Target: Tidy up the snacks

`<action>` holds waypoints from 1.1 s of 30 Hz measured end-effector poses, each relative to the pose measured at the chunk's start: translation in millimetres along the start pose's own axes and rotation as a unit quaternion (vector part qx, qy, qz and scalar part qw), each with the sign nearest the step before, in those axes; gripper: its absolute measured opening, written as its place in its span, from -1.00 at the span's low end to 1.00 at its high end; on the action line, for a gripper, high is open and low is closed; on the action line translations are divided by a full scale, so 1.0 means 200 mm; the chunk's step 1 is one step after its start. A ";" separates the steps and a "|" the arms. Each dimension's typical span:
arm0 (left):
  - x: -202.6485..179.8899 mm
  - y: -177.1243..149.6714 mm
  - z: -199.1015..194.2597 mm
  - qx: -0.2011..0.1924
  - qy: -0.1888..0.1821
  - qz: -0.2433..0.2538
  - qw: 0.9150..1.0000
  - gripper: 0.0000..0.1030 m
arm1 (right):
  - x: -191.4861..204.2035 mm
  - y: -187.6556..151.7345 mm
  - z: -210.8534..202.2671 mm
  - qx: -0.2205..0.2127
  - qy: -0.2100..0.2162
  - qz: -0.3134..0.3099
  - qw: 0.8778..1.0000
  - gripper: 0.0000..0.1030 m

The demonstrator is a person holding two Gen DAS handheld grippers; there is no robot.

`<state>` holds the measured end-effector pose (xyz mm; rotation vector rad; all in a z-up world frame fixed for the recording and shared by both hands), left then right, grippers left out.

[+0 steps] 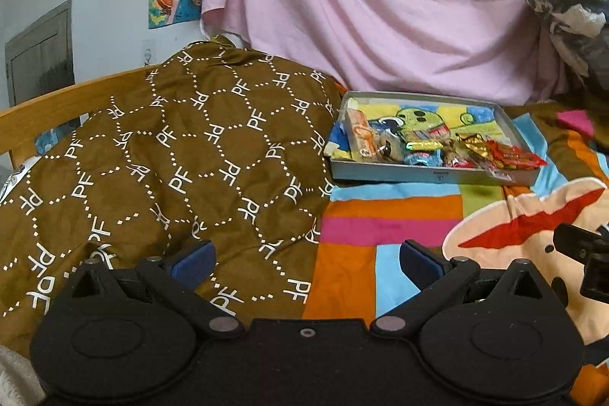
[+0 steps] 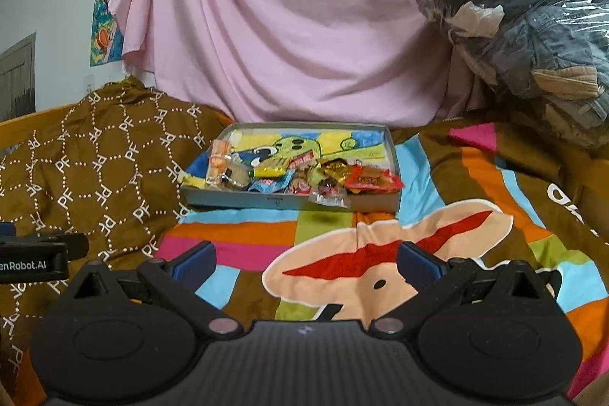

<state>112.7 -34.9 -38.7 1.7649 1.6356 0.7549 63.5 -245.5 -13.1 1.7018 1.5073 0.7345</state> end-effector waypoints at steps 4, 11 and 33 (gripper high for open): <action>-0.02 -0.01 0.00 0.003 0.001 0.009 1.000 0.98 | -0.01 -0.02 0.02 0.015 -0.003 0.003 1.000 1.00; -0.03 -0.02 -0.01 0.004 0.001 0.018 1.000 0.98 | -0.01 -0.03 0.03 0.023 -0.005 0.004 1.000 1.00; -0.04 -0.03 -0.01 0.005 0.004 0.021 1.000 0.99 | 0.00 -0.04 0.04 0.036 -0.003 -0.007 0.999 1.00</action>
Point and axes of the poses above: each gripper's, at about its wrist camera, not at the fingertips, and z roughly the way its jaws point, x to its left, y to its top, the point moved 8 cm from there along z, roughly the way its jaws point, and after that the axes turned 14 degrees about x, right-handed, at the moved point
